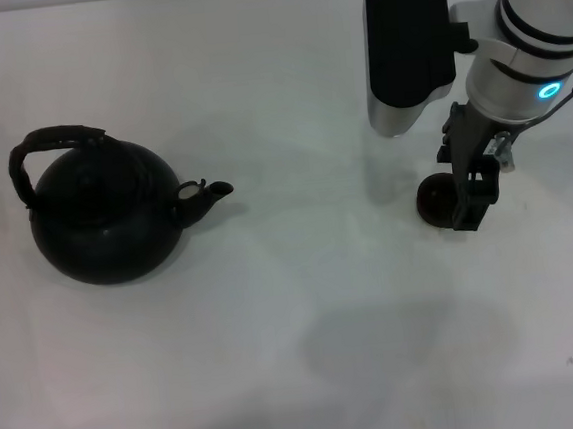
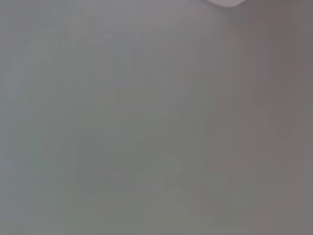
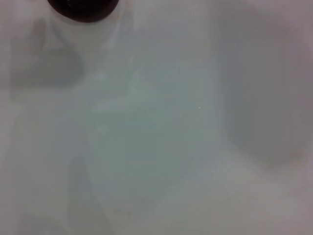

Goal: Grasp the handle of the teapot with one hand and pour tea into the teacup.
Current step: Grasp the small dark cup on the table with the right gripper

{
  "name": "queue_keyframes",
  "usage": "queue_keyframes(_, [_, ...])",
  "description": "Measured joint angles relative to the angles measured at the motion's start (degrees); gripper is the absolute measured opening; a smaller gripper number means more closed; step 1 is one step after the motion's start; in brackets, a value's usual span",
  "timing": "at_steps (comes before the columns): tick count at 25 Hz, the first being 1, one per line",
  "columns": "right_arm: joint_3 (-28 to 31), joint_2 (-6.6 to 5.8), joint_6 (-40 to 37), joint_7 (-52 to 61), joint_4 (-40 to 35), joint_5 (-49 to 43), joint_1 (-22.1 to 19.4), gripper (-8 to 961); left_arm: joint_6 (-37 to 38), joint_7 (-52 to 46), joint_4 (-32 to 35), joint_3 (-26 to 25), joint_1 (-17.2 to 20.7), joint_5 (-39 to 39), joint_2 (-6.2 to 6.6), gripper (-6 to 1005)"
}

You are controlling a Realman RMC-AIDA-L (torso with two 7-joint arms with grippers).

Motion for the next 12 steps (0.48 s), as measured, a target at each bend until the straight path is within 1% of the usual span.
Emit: queue_keyframes(12, [-1.38,0.00,1.96,-0.09,0.71,0.12,-0.83,863,-0.01,0.08,0.00,0.58,0.00,0.50,0.00,766])
